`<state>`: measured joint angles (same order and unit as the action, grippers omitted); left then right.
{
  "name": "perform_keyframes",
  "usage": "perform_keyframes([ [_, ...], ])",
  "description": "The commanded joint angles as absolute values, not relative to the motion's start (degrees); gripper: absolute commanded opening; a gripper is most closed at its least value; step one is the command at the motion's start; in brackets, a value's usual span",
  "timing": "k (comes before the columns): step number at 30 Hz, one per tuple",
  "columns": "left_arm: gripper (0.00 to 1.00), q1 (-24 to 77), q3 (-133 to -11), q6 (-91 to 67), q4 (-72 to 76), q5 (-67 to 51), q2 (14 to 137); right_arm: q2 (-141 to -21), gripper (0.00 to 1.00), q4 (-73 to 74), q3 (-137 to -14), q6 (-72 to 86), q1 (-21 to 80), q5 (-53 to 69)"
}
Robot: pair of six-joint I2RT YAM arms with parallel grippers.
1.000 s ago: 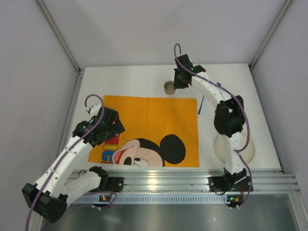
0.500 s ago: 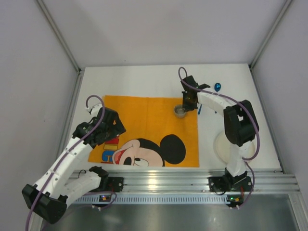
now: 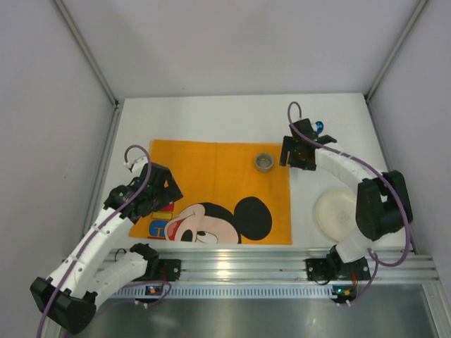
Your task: Set the dinner table for one person
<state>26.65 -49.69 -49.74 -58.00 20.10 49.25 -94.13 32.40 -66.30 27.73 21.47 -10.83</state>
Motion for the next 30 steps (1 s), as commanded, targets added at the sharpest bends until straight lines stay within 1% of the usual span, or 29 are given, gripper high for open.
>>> perform_keyframes([
  [1,0.95,26.5,-48.8,-48.8,-54.3,18.5,49.0,-83.5,0.74,35.1,-61.5,29.4,15.4,-14.1],
  [4,0.95,26.5,-48.3,-48.1,-52.4,17.5,50.7,-80.0,0.73,37.1,-56.7,30.5,12.0,-14.3],
  [7,0.95,26.5,-47.6,-47.3,-49.1,15.6,53.1,-79.2,0.72,38.4,-53.3,31.2,8.7,-14.6],
  [10,0.95,26.5,-48.1,-46.8,-47.2,13.5,55.8,-79.6,0.68,38.9,-50.9,31.5,4.9,-12.7],
  [13,0.95,26.5,-49.0,-46.7,-46.5,12.1,57.9,-80.6,0.66,38.9,-49.6,31.2,3.3,-12.2],
  [15,0.94,26.5,-49.1,-46.4,-46.2,11.9,58.2,-81.2,0.66,39.0,-49.3,31.2,3.3,-12.0],
  [18,0.95,26.5,-48.7,-46.1,-45.4,11.9,57.9,-83.3,0.63,38.8,-49.1,31.6,3.3,-11.3],
  [20,0.95,26.5,-48.3,-46.1,-45.3,12.0,57.7,-85.8,0.56,38.9,-49.2,31.6,3.2,-10.9],
  [21,0.94,26.5,-48.3,-46.1,-45.3,12.0,57.6,-86.6,0.51,38.8,-49.1,31.6,3.3,-10.0],
  [22,0.95,26.5,-48.3,-46.0,-45.3,12.2,57.6,-87.2,0.37,38.5,-49.0,31.6,3.3,-9.5],
  [23,0.95,26.5,-48.3,-45.9,-45.4,12.3,57.5,-88.1,0.30,37.6,-48.7,31.6,3.3,-9.1],
  [24,0.95,26.5,-48.4,-45.8,-45.5,12.5,57.4,-88.3,0.24,37.3,-48.3,31.6,3.3,-8.5],
  [25,0.94,26.5,-48.4,-45.8,-45.6,12.7,57.4,-88.5,0.16,37.1,-48.0,31.6,3.3,-8.4],
  [27,0.95,26.4,-48.5,-45.8,-45.6,13.2,57.0,-88.9,0.06,36.7,-47.8,31.3,3.3,-8.1],
  [28,0.95,26.5,-48.4,-45.7,-45.7,13.4,56.9,-88.9,0.00,36.7,-47.9,31.2,3.3,-8.1],
  [30,0.95,26.5,-48.4,-45.7,-45.7,13.8,56.6,-88.2,0.00,37.0,-48.6,30.9,3.3,-8.5],
])
